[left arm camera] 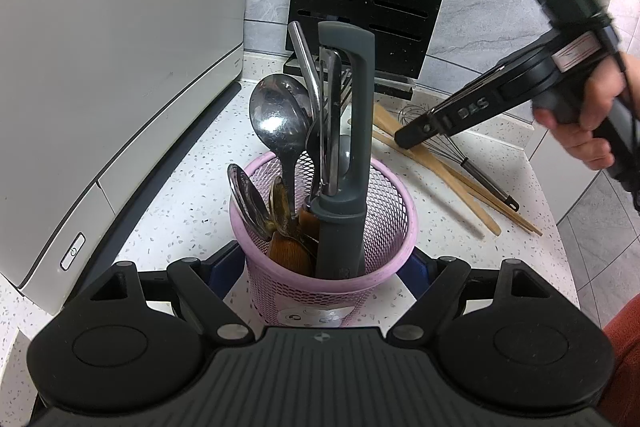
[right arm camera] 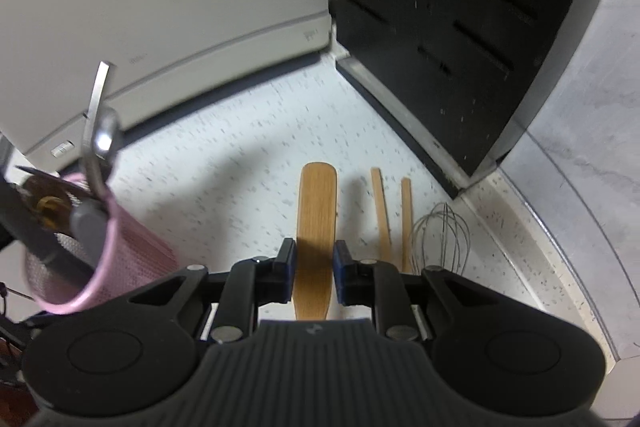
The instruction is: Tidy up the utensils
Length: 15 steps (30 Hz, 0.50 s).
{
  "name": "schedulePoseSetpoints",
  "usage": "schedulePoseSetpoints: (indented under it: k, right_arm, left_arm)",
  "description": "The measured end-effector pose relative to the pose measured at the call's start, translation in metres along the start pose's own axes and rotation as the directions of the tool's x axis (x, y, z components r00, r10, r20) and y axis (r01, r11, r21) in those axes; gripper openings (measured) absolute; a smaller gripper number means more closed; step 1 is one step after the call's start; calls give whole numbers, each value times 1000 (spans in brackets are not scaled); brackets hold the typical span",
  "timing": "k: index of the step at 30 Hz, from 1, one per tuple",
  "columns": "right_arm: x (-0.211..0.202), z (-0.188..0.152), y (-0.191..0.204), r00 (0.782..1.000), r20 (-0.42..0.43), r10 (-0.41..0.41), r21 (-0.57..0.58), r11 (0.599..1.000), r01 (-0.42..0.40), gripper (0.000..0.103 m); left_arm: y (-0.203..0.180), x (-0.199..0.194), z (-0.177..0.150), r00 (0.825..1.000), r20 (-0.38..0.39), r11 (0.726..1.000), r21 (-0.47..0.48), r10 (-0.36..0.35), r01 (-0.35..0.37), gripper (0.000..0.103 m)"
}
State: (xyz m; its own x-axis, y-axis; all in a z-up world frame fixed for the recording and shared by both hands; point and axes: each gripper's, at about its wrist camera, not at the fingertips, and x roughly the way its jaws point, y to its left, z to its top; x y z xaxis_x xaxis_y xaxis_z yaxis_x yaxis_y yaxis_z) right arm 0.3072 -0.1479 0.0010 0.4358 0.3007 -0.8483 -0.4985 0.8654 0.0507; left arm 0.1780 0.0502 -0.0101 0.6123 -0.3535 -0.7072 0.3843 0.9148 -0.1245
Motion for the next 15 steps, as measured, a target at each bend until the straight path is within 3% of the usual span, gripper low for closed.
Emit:
schedulePoseSetpoints:
  k: [5,8,12,15]
  right_arm:
    - [-29,-2,10,996,87,34,-12,999,-33,17]
    - [-51,-1,16,982,178,63,-3,998,-63,17]
    - [-81,-4,24,937,336,97,16,994,-109,17]
    - [-98,-10,35,885,449,122,20,989,-146,17]
  left_arm:
    - [0,0,0,1000,0,1000,0,0,0,94]
    - [0,0,0,1000,0,1000,0,0,0,94]
    - [0,0,0,1000,1,1000,0,0,0,94]
    - [0,0,0,1000,1,1000,-1,0,0,94]
